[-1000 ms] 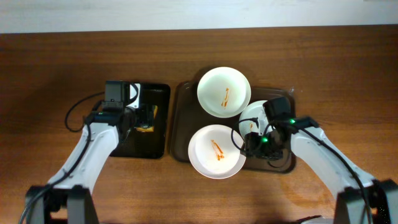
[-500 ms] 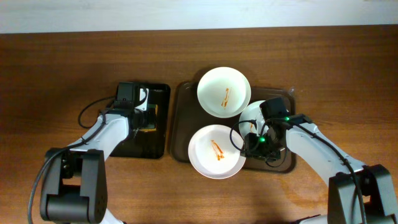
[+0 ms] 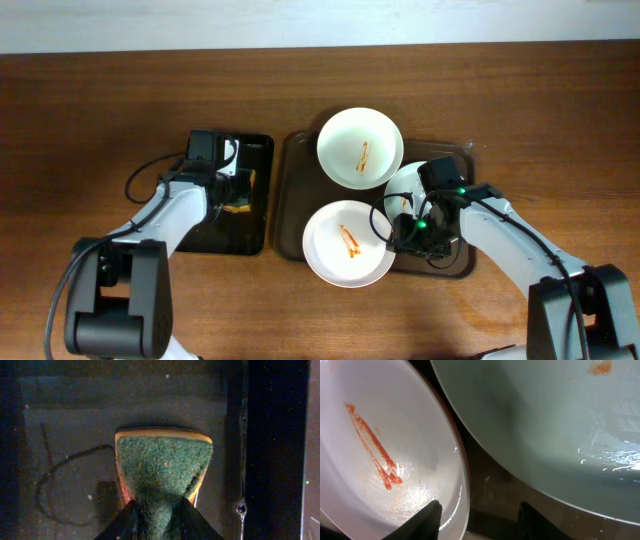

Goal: Clean dirty plates on tray and stack at the side
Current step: 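Grasp the green sponge with the left gripper and the plate rim with the right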

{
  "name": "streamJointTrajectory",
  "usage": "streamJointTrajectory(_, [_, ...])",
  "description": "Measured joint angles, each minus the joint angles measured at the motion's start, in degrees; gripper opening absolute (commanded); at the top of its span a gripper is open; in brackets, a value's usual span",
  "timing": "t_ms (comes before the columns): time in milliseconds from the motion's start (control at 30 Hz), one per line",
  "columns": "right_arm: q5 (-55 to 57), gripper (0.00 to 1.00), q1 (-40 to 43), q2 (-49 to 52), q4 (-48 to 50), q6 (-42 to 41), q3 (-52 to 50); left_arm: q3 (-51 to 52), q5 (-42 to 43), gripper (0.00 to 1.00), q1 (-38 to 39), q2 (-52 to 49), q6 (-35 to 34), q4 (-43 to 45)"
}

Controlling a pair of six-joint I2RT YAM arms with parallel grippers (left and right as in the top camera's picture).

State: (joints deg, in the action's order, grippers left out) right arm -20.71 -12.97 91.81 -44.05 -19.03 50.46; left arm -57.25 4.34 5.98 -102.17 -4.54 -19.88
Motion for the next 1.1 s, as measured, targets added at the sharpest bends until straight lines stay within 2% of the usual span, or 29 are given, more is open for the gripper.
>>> streamJointTrajectory(33, [0.00,0.51,0.00,0.00,-0.02,-0.04,0.00,-0.17,0.00,0.00,0.00,-0.42,0.13,-0.09])
streamJointTrajectory(300, [0.00,0.51,0.00,0.04,-0.24,-0.04,0.00,-1.88,0.00,0.00,0.00,-1.46,0.00,-2.51])
streamJointTrajectory(433, [0.00,0.50,0.00,0.09,-0.55,0.00,0.00,-3.04,1.07,0.00,0.00,6.10,-0.48,-8.68])
streamJointTrajectory(533, [-0.02,0.37,0.00,0.09,-1.09,-0.09,0.00,-4.44,1.53,0.00,0.02,11.45,-1.55,-13.92])
streamJointTrajectory(767, [-0.02,0.36,-0.04,0.09,-0.98,-0.17,0.00,-4.46,1.53,0.00,0.02,11.52,-2.01,-14.64])
streamJointTrajectory(867, [-0.04,0.22,-0.07,0.09,-0.92,-0.13,0.00,-4.46,1.53,0.00,0.02,11.54,-2.01,-14.64])
streamJointTrajectory(1100, [0.74,0.19,-5.90,0.09,1.51,-2.10,0.00,-4.46,1.53,0.00,0.02,11.54,-2.01,-14.64])
